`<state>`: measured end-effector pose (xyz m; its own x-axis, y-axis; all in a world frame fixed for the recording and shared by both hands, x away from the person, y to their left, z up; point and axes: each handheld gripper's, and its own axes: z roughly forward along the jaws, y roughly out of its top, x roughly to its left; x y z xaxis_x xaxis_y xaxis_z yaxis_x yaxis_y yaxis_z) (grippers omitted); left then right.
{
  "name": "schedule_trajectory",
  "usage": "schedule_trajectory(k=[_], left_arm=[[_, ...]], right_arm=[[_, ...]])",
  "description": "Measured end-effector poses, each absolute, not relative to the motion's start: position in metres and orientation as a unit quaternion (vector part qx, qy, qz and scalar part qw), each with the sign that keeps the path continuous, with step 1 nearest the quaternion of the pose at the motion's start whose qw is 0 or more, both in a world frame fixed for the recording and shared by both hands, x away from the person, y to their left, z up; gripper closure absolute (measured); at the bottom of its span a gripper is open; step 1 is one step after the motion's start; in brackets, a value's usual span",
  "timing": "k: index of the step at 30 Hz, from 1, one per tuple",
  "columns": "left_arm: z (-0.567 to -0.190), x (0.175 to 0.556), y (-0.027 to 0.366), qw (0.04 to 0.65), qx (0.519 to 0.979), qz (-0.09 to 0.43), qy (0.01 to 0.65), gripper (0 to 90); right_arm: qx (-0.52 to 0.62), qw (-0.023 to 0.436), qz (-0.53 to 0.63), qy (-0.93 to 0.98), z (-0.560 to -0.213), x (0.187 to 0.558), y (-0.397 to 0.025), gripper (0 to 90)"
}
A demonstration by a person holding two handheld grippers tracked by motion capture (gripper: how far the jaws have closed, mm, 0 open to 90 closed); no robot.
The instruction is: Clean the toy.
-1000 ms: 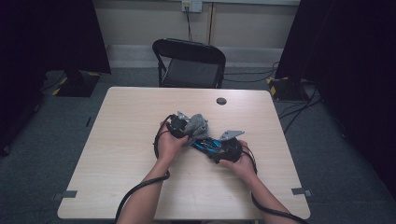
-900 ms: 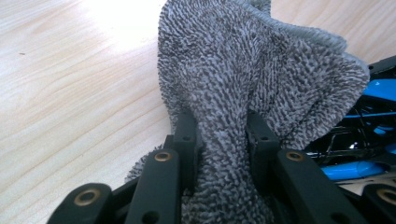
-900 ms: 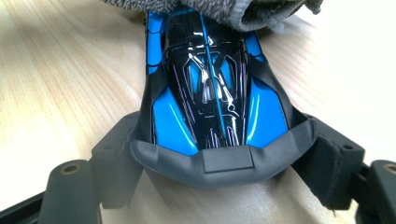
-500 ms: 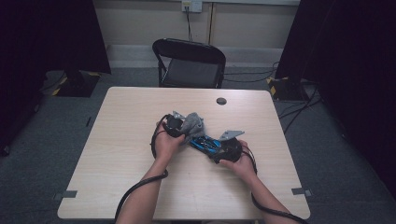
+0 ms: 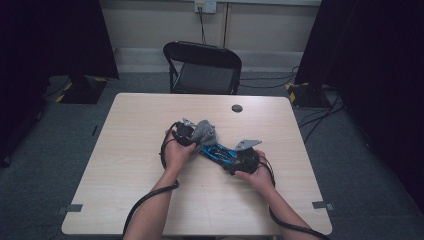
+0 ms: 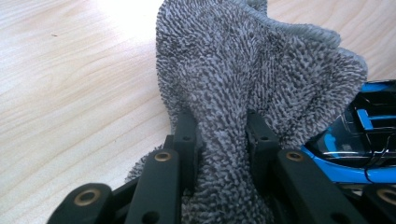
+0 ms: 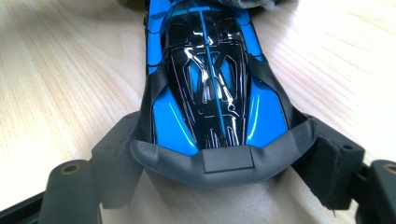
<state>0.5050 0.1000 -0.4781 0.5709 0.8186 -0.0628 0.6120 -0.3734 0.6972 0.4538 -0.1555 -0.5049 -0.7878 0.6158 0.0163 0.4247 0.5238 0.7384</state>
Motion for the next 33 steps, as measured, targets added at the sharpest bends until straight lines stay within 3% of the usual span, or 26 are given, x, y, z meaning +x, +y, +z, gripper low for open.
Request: schedule_trajectory(k=[33], left_arm=[[-0.478, 0.509, 0.129, 0.325, 0.806, 0.178, 0.461, 71.1]], right_arm=[[0.301, 0.124, 0.384, 0.864, -0.505, 0.454, -0.155, 23.8]])
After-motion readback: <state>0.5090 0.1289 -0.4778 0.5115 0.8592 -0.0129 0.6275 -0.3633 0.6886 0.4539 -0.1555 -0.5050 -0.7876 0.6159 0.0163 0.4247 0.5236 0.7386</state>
